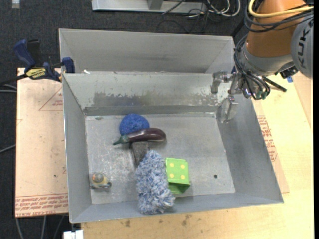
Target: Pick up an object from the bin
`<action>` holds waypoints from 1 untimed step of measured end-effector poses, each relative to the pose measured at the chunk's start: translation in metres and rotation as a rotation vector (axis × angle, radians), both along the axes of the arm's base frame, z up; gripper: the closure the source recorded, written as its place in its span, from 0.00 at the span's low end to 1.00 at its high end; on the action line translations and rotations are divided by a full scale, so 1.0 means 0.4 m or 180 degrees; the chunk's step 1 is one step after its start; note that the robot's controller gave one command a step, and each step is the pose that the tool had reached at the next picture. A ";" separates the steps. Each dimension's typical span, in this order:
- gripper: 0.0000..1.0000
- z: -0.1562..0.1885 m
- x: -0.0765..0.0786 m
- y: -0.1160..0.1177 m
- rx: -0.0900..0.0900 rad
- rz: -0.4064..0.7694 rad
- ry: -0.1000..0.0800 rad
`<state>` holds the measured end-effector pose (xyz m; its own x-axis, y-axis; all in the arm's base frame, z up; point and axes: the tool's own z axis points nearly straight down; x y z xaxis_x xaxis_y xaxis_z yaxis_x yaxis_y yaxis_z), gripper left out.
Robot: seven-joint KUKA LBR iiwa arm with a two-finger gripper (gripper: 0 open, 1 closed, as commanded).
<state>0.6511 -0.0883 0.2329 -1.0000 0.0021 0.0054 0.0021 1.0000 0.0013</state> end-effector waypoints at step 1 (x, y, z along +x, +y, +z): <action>0.00 0.014 0.003 0.001 -0.0003 0.0005 -0.0026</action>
Offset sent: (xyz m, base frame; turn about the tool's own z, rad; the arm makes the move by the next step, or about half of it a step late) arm -0.0030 0.0755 -0.0664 -0.0855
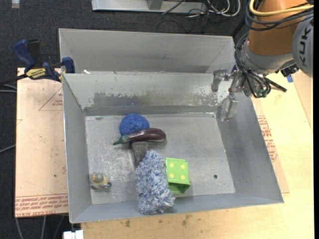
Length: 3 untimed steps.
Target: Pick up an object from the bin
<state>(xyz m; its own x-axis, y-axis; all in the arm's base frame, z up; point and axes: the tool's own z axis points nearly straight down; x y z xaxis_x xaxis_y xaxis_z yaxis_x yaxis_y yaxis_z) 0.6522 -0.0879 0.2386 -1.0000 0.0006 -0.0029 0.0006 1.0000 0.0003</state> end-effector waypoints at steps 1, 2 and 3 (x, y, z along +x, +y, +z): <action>0.00 -0.139 -0.005 0.146 -0.0003 0.0206 -0.0011; 0.00 -0.246 -0.020 0.132 0.0018 0.0000 -0.0001; 0.00 -0.334 -0.088 0.137 -0.0010 -0.0189 0.0003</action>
Offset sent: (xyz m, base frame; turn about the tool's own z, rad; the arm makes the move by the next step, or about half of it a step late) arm -0.0136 0.0158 -0.1263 0.0920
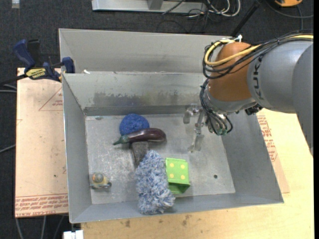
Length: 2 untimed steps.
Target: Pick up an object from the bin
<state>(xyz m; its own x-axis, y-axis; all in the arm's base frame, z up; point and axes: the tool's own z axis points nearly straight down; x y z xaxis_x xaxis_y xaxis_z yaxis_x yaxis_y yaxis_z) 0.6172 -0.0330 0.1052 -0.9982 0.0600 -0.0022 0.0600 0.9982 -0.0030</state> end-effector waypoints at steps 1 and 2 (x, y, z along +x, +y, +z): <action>0.00 -0.061 0.003 0.149 0.0010 0.0583 -0.0002; 0.00 -0.074 0.008 0.186 0.0011 0.0665 -0.0006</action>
Offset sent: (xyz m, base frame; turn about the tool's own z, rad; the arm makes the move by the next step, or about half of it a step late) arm -0.0006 0.0567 -0.0352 -0.0156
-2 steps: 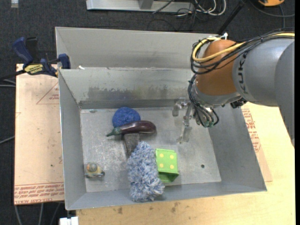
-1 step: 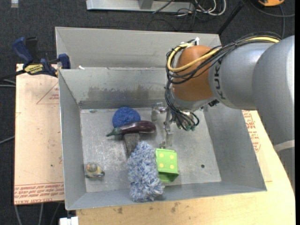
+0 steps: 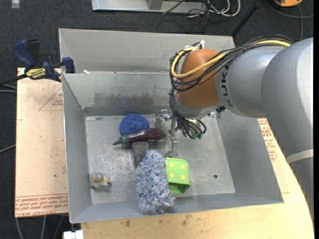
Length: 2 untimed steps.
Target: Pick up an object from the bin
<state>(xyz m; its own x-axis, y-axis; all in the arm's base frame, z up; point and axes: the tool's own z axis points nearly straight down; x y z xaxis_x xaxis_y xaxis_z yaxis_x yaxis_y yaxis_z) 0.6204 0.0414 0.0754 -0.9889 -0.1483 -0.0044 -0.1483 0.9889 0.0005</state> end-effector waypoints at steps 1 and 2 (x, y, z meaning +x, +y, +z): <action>0.00 -0.008 -0.042 0.042 0.0015 0.0080 0.0011; 1.00 -0.010 0.006 0.185 0.0007 0.0100 -0.0003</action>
Offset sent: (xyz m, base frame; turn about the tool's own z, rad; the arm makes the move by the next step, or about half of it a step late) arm 0.0010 0.0720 -0.0054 -0.0299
